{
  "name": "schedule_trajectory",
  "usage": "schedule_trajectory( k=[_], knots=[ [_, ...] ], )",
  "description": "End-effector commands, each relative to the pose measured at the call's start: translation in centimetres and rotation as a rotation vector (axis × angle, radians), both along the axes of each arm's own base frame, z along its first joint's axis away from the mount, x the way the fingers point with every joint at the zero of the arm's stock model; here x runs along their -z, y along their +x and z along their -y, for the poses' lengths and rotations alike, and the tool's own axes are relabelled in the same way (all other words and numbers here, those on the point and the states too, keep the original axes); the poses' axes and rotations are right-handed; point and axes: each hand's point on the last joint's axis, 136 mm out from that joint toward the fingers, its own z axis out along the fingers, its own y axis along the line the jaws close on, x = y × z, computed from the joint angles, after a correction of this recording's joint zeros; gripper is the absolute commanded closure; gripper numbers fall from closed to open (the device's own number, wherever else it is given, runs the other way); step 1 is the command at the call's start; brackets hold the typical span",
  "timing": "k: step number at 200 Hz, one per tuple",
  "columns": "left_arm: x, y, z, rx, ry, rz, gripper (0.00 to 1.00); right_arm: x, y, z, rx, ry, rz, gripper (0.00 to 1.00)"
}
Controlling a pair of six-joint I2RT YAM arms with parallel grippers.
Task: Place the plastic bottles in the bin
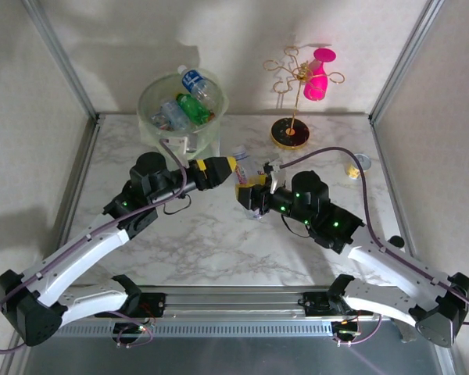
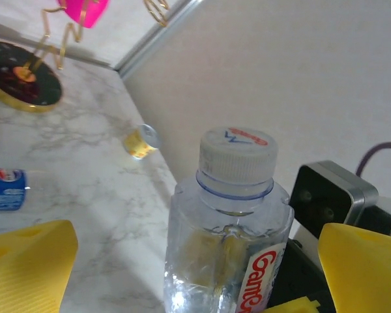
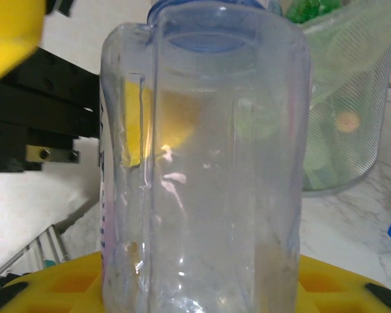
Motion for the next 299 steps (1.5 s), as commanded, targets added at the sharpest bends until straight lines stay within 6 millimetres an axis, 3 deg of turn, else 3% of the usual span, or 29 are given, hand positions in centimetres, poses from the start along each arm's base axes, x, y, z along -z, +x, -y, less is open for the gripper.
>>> schedule_trajectory(
  k=[1,30,53,90,131,179,194,227,245,269,299],
  knots=[
    [-2.8,-1.1,1.5,0.076,-0.068,0.081,0.06,-3.4,-1.3,-0.2,-0.051,0.1,0.047,0.53],
    [-2.5,-1.6,3.2,0.125,-0.129,0.056,0.09,-4.0,-1.6,-0.2,-0.066,0.124,0.05,0.53],
    [-3.4,-2.7,4.5,0.16,-0.177,0.089,0.11,-4.2,-1.6,0.0,-0.054,0.134,0.053,0.53],
    [-4.6,-3.3,4.8,0.149,-0.241,0.135,0.16,-4.4,-1.7,0.5,-0.036,0.17,0.052,0.53],
    [-5.4,-4.0,5.2,0.171,-0.295,0.191,0.4,-4.2,-1.8,0.5,-0.044,0.178,0.048,0.54],
    [-5.1,-3.9,5.8,0.175,-0.258,0.21,0.5,-3.8,-1.7,0.5,-0.04,0.163,0.045,0.53],
    [-5.1,-3.7,5.8,0.165,-0.234,0.222,0.5,-3.4,-1.6,0.5,-0.033,0.15,0.037,0.46],
    [-5.6,-3.5,5.4,0.139,-0.174,0.254,0.5,-3.2,-1.1,1.1,0.01,0.132,0.037,0.18],
    [-6.0,-2.8,5.0,0.103,-0.145,0.255,0.51,-3.6,-1.0,1.5,0.026,0.13,0.049,0.09],
    [-6.0,-0.8,4.0,0.013,-0.044,0.24,0.54,-4.3,-0.9,2.1,0.054,0.123,0.069,0.06],
    [-7.7,3.2,0.0,-0.172,0.059,0.23,0.57,-5.6,-1.0,3.8,0.107,0.12,0.107,0.05]
  ],
)
